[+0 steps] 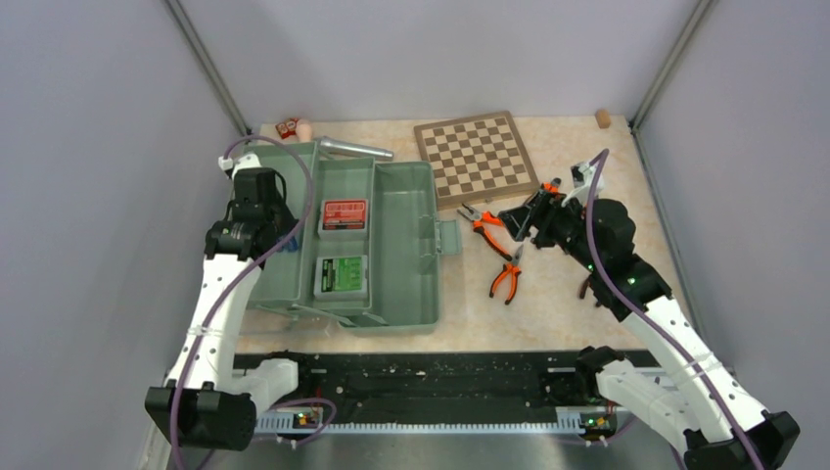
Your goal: Pack the tool kit
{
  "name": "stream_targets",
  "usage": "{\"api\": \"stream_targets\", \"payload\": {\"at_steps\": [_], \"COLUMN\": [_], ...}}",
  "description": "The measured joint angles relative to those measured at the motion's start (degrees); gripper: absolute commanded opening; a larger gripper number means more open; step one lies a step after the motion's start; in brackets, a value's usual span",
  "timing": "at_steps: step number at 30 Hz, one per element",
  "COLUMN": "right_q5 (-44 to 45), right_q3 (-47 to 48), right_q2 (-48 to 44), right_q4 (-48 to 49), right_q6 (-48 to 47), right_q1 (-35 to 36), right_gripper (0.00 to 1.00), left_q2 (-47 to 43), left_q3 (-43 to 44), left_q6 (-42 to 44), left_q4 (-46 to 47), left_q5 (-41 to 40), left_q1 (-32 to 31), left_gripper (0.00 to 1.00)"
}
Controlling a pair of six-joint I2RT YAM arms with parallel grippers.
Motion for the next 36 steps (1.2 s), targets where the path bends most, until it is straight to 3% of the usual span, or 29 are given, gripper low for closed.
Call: {"api": "stream_targets", "payload": {"at_steps": [10,12,18,21,29,36], "right_q5": [-0.09,0.20,1.86,2.43,4.24,8.83], "right_q3": [0.00,0.00,-0.02,-0.15,-5.14,-7.65], "right_q2": [1.44,2.12,6.12,8.28,15.21,20.02], "right_q4": [-0.39,-1.18,-5.31,-7.34,-11.19,-13.77], "right_q6": [0.02,0.02,-0.11,-0.55,-1.38,-0.44], "right_q1": [0.00,0.00,0.00,0.00,0.00,0.48], "right_gripper": [0.75,0.75,0.75,0.74,0.67,0.61], "left_q2": [-0.39,-0.92,-2.93,-4.98,-13.62,-24.94], "left_q3": [-0.50,-0.50,-0.50,-0.50,-1.44,-10.56], "left_q6": [2.34,2.78,4.20,4.57,6.01,7.04], "left_q4": [-3.39,-4.31,-5.20,-5.03,-0.31,9.97], "left_q5": [-5.14,-6.45,-7.02,-5.46,2.93,14.80], "left_q1": [0.57,0.68,0.83,0.81,0.83,0.81], "left_gripper": [0.17,0.24,0.54,0.63,0.71,0.80]}}
